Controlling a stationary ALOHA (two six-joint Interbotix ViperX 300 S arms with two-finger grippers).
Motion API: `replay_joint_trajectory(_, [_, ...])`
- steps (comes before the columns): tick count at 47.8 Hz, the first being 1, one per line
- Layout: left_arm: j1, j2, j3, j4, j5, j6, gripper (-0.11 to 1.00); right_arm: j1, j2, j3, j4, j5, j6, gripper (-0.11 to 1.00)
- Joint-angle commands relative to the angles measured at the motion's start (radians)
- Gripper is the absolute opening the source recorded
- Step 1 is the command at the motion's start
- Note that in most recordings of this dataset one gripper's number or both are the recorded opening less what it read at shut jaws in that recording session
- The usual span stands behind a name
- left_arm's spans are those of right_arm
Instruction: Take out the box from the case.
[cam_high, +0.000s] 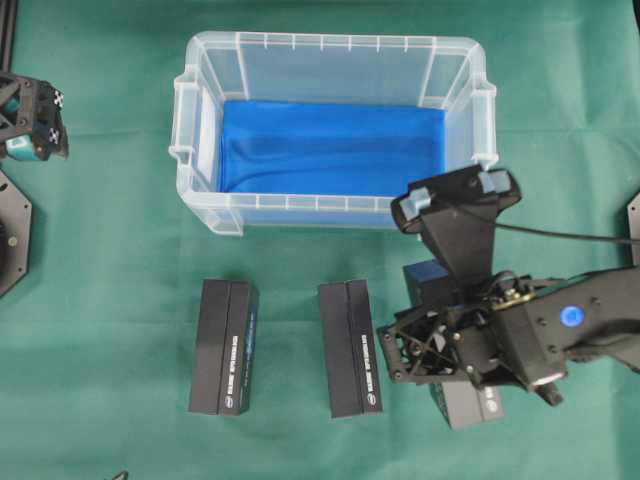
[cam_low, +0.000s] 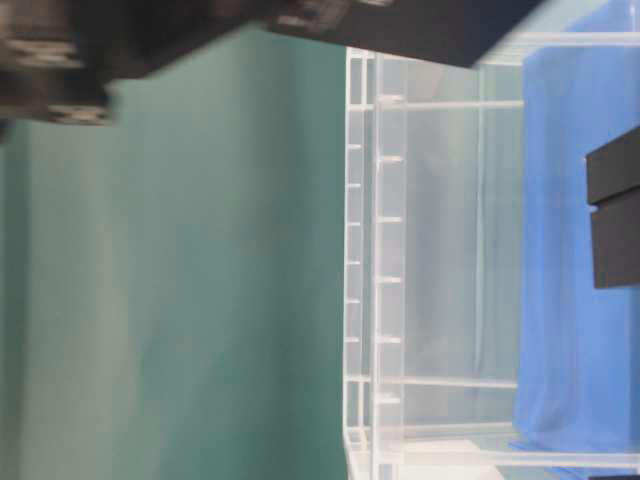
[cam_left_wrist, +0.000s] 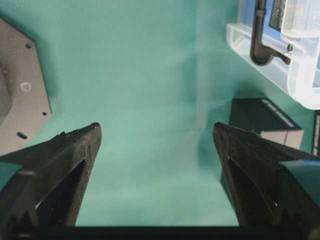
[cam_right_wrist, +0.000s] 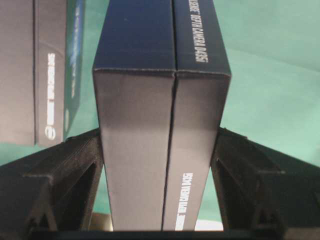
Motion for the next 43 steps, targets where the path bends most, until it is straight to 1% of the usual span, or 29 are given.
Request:
replay_joint_trajectory(1, [0.0,-0.002,-0.008,0.003,-0.003,0.002,0.92,0.003,-0.014,0.049,0.014,-0.086,0.02,0.66])
replay_joint_trajectory(7, [0.0,-0.002,-0.008,0.003,-0.003,0.003,0.92,0.003,-0.015,0.114,0.043,-0.167,0.031,0.66])
replay_joint_trajectory(12, [0.0,-0.002,-0.008,0.003,-0.003,0.005,0.92,0.003,-0.015,0.163,0.054,-0.224,0.032,0.66])
replay_joint_trajectory(25, [-0.002,-0.002,-0.009,0.003,-0.003,0.005,0.92,0.002,-0.015,0.227,0.081,-0.377,0.023,0.66])
replay_joint_trajectory(43, [-0.002,-0.002,-0.009,0.002,-0.003,0.006,0.92,0.002,-0.028,0.252,0.094,-0.388,0.021,0.66])
